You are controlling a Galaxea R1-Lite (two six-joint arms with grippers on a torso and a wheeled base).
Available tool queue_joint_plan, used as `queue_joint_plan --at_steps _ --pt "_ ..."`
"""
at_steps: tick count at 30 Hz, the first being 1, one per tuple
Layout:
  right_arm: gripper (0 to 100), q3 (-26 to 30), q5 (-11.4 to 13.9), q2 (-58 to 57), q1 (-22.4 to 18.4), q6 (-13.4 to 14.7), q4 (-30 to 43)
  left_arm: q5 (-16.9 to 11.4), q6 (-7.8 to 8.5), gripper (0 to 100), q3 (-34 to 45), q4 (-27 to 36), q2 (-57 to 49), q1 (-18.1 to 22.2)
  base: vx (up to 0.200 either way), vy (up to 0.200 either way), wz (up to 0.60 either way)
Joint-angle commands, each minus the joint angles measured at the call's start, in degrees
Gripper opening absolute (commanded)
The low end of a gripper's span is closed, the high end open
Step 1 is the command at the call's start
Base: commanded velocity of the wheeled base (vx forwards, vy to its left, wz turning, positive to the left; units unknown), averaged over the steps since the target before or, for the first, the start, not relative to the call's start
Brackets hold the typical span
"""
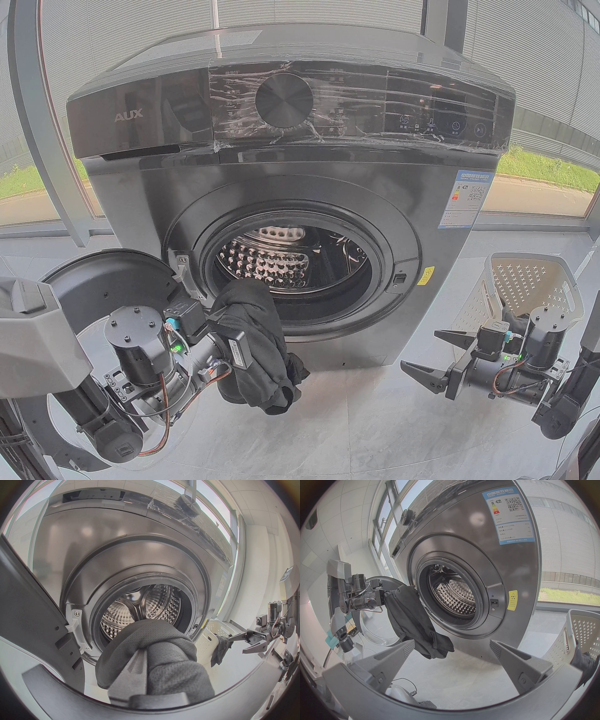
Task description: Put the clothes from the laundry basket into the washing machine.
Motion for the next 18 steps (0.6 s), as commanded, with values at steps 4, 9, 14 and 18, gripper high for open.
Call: queue_joint_plan --at_steps 4,9,14,18 --pt "100 0.2 0.0 0.2 0.1 0.0 0.0 0.1 -0.04 0 0.0 0.0 0.3 0.0 0.000 0.000 0.00" --pt "100 0.8 0.0 -1.1 -0.2 0.0 0.0 0.1 -0.04 0 -0.6 -0.1 0.3 -0.5 0.000 0.000 0.00" --pt "100 0.9 0.0 -3.3 0.5 0.1 0.0 0.1 -0.31 0 -0.4 -0.1 0.4 -1.4 0.000 0.000 0.00" --pt "100 0.7 -0.1 -3.2 1.6 -0.2 0.0 -0.1 -0.66 0 -1.5 0.0 1.4 -1.3 0.000 0.000 0.00"
